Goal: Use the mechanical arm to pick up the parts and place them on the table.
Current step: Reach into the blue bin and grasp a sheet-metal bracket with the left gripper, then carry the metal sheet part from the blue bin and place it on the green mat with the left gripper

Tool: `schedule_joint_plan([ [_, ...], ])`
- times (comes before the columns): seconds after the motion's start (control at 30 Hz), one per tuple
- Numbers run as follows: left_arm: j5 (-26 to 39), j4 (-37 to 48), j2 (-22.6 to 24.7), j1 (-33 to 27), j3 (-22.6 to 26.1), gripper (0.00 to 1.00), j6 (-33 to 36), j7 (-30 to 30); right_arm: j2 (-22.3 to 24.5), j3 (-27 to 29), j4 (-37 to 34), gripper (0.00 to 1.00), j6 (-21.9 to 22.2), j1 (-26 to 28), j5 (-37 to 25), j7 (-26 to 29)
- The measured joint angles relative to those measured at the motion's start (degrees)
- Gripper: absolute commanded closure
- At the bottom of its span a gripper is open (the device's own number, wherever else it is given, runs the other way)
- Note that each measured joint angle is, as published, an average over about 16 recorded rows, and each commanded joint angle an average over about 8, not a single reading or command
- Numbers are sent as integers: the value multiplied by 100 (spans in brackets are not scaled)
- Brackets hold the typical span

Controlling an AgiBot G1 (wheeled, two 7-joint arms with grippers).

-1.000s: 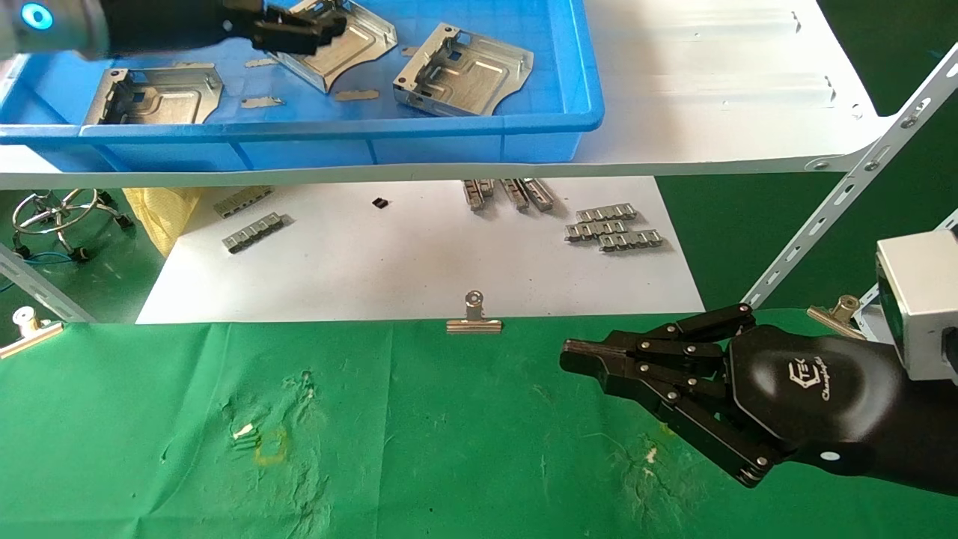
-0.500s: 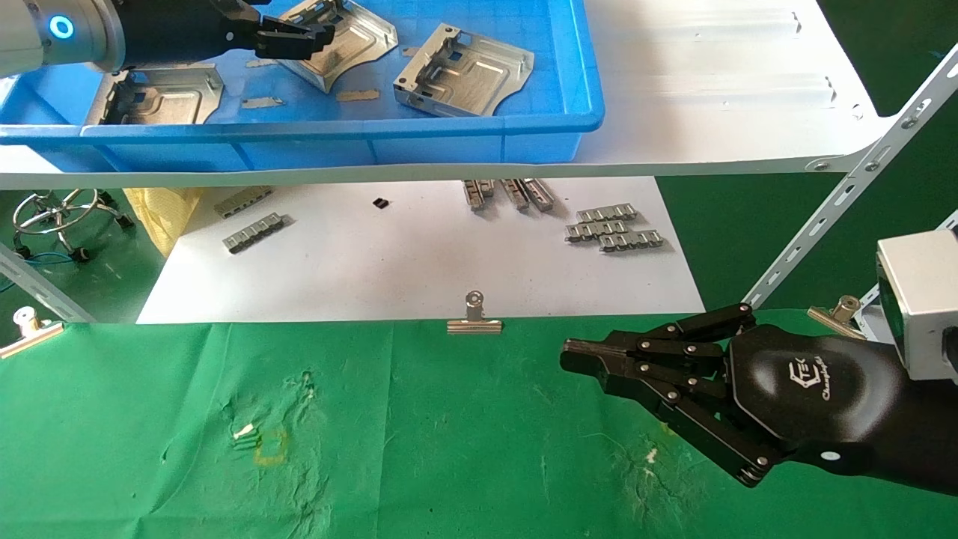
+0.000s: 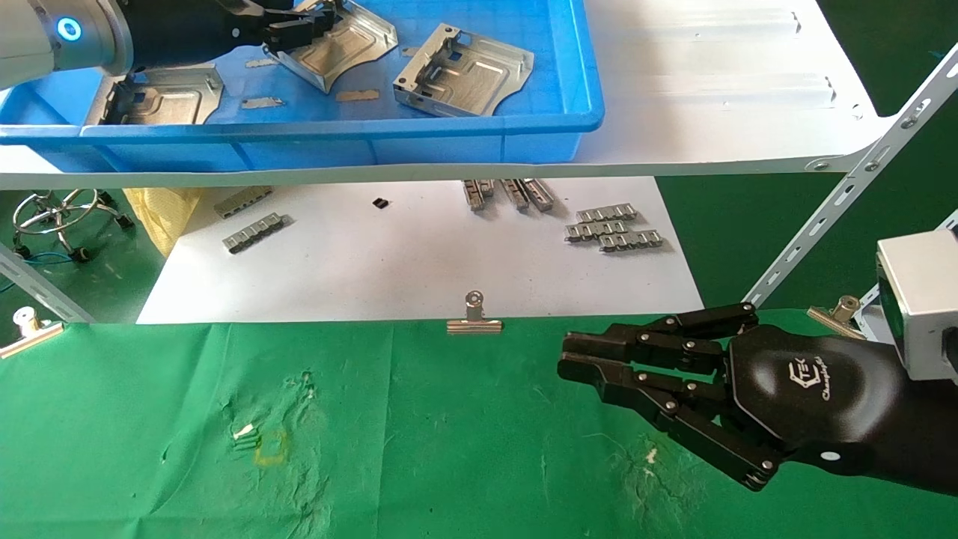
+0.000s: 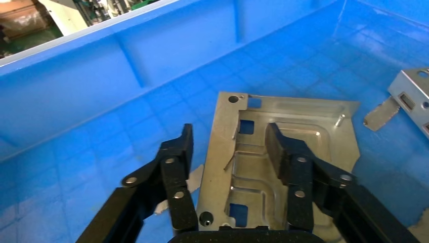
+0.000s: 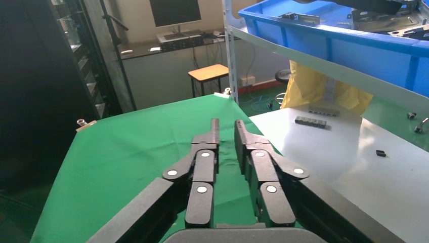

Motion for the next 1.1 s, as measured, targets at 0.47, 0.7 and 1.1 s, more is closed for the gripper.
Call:
schedule_joint_plan([
  [0.47, 1, -66, -94, -62, 2, 100, 112, -5, 0, 0, 0, 0, 0, 0, 0, 0],
  [0.7, -158, -226, -286, -185, -103, 100, 764, 158, 0, 0, 0, 0, 0, 0, 0, 0],
  [1.1, -588, -573, -950, -143, -336, 100, 3221, 868, 0, 0, 0, 0, 0, 0, 0, 0],
])
